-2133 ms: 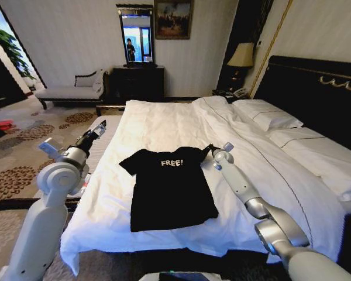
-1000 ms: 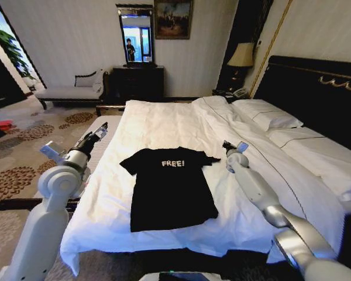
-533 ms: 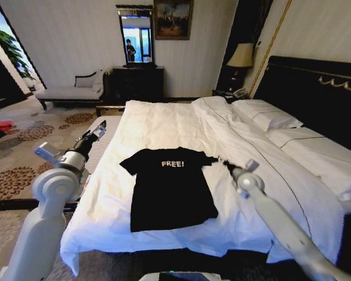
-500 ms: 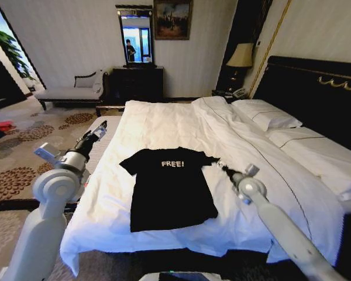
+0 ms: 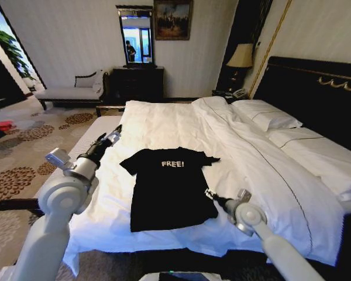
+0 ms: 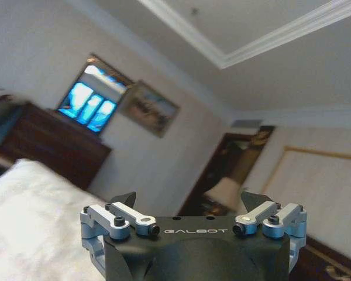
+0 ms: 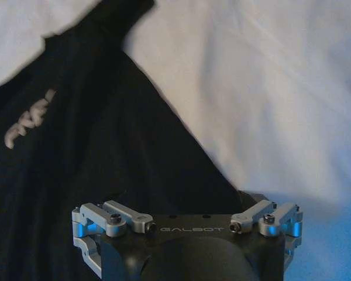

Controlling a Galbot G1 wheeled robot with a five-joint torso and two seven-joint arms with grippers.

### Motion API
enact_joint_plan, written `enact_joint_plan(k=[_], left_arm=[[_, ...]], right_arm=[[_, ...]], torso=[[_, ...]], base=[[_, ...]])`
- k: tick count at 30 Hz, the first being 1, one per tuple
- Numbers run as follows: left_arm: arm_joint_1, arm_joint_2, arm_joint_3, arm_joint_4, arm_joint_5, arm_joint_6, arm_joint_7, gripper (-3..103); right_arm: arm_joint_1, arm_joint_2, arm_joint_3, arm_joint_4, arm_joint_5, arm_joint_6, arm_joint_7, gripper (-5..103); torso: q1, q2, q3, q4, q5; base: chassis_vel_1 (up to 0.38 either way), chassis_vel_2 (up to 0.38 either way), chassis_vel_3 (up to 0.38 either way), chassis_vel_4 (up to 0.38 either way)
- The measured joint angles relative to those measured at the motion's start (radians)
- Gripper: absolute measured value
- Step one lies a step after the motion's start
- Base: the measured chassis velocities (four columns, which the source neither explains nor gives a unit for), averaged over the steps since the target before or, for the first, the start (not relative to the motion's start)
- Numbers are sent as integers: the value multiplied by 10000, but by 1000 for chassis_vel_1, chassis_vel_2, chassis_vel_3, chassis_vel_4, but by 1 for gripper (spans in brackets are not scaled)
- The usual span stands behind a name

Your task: Fold the clothes on the bed.

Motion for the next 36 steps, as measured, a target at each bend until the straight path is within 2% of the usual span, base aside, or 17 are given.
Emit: enact_joint_plan(k=[1,3,6,16,19,21,22,23,25,26,29,31,35,36], left_arm=[[-24,-17,-31,-110,-56,17,-4,100],[78,-90,-167,-333,-104,59,-96,100],[140,-178,-177,-368,-84,97,-134,100],[102,-411,-102,-170,136,224,-228,100],[110,-397,-103,-102,171,243,-251,100],[120,-403,-95,-91,195,249,-257,100],[138,-420,-79,-84,231,260,-265,100],[146,-434,-72,-81,251,265,-268,100],[151,-451,-72,-76,274,268,-273,100],[151,-451,-72,-76,274,268,-273,100],[181,-469,-95,-70,321,270,-278,100],[201,-472,-105,-70,348,270,-279,100],[251,-482,-127,-63,437,270,-279,100],[251,-482,-127,-63,437,270,-279,100]], right_arm=[[-58,40,-6,-21,120,33,58,100],[-67,119,3,-124,467,95,140,100],[-66,157,69,-142,721,108,207,100],[-306,452,232,92,917,250,259,101],[-591,619,312,322,854,288,259,88],[-654,659,317,351,795,307,259,88],[-740,712,325,390,714,330,254,77],[-788,740,333,415,674,337,251,77],[-844,766,358,443,617,352,249,65],[-844,766,358,443,617,352,249,65],[-949,787,449,531,433,478,240,49],[-1000,807,485,570,336,543,237,49],[-1228,887,566,695,110,678,233,27],[-1228,887,566,695,110,678,233,27]], torso=[[0,0,0,-4,0],[0,-1,1,6,0],[0,-1,1,7,-4],[3,-2,2,3,-2],[1,-1,1,3,-3],[1,-2,1,3,-3],[1,-2,1,3,-3],[1,-2,1,2,-3],[2,-2,2,3,-2],[2,-2,2,3,-2],[2,-1,1,4,-2],[2,-2,1,4,-3],[1,-2,1,3,-3],[1,-2,1,3,-3]], base=[[0,0,0,0],[0,0,0,0],[0,0,0,0],[0,0,0,0],[0,0,0,0],[0,0,0,0],[0,0,0,0],[0,0,0,0],[0,0,0,0],[0,0,0,0],[0,0,0,0],[0,0,0,0],[0,0,0,0],[0,0,0,0]])
